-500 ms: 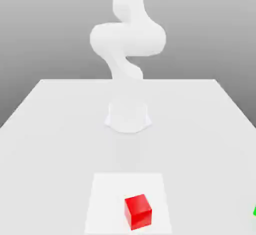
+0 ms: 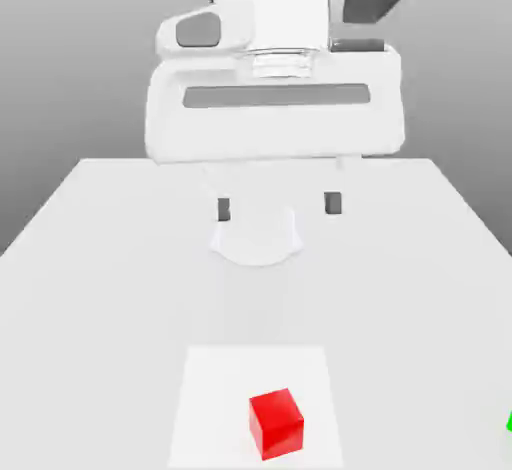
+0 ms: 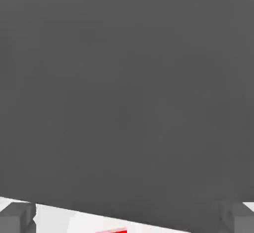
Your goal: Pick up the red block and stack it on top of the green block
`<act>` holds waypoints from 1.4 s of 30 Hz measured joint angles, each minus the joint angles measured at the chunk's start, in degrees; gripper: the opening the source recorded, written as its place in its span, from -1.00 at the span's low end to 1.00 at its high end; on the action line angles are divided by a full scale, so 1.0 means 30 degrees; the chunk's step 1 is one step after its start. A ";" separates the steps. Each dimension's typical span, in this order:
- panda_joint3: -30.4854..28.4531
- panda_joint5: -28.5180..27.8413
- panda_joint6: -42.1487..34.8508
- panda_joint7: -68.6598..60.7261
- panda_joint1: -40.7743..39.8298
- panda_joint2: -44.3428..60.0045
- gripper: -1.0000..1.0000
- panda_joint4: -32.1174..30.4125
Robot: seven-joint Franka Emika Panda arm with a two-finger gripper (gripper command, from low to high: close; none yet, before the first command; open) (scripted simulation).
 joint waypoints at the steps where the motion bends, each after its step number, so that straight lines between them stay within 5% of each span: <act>1: -0.0008 0.0019 0.0289 -0.0220 0.0049 0.0692 0.00 -0.0165; 13: 0.0301 -0.0123 0.4891 -0.1817 0.0042 0.8974 0.00 -0.1098; 14: 0.0353 -0.0072 0.5421 -0.1852 0.0002 0.9608 -1.00 -0.1006; 21: 0.0385 -0.0098 0.5519 -0.1836 -0.0025 0.9739 -1.00 -0.0990; 26: 0.0270 -0.0382 0.3022 -0.1684 0.0109 0.6839 -1.00 -0.1391; 39: 0.5364 -0.3900 0.0060 -0.5662 0.5971 1.0703 -1.00 0.5098; 40: 0.5273 -0.4253 0.0522 -0.5600 0.6291 1.1439 1.00 0.5351; 42: 0.5273 -0.4253 0.0521 -0.5600 0.6291 1.1439 1.00 0.5351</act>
